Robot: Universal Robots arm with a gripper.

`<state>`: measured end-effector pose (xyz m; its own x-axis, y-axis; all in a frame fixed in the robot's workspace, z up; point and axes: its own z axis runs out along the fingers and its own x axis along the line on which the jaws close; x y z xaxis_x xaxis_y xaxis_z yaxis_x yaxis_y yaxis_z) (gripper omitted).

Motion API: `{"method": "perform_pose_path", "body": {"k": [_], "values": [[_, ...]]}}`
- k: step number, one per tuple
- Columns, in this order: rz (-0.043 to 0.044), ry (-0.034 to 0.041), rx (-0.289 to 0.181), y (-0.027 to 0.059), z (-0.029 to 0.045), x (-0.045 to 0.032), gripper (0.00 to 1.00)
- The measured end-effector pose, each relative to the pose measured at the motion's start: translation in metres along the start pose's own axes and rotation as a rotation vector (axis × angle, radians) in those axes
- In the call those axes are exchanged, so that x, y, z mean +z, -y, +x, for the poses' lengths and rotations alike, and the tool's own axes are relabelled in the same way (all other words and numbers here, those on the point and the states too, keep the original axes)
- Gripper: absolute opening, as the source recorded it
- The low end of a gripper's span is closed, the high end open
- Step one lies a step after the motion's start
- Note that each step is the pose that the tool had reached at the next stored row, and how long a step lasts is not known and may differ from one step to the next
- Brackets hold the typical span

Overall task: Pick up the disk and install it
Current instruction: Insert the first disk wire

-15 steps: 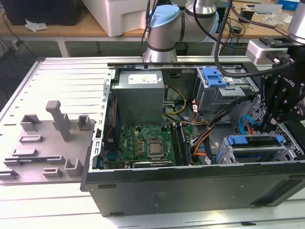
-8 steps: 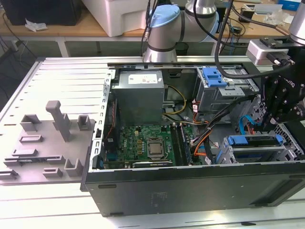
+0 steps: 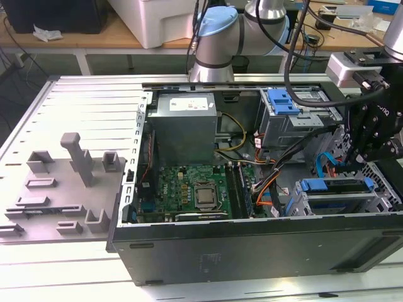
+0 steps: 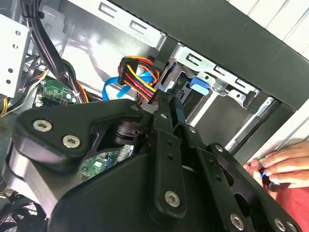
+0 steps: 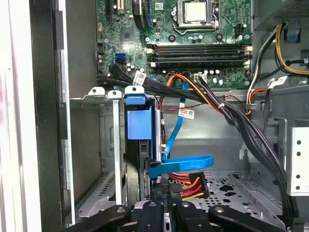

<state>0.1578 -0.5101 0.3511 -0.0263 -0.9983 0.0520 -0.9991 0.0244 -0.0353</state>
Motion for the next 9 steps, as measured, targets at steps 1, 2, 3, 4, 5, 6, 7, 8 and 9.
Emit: {"method": "perform_pose_path", "body": {"k": [1, 2, 3, 4, 5, 6, 7, 8, 9], "values": [[0.0000, -0.0001, 0.000, 0.0000, 0.0001, 0.0000, 0.17], [0.0000, 0.0001, 0.000, 0.0000, 0.0001, 0.0000, 0.17], [0.0000, 0.0001, 0.000, 0.0000, 0.0001, 0.0000, 0.17], [0.0000, 0.0001, 0.000, 0.0000, 0.0002, 0.0000, 0.17], [0.0000, 0.0003, 0.000, 0.0000, 0.0003, 0.0000, 0.17], [0.0000, 0.0005, 0.000, 0.0000, 0.0004, -0.0001, 0.17], [0.0000, 0.0011, 0.000, 0.0000, 0.0005, 0.0000, 0.17], [0.0000, 0.0016, 0.000, 0.0000, 0.0008, 0.0000, 0.17], [-0.0001, 0.0035, 0.000, 0.0000, 0.0015, 0.0001, 0.17]]}}
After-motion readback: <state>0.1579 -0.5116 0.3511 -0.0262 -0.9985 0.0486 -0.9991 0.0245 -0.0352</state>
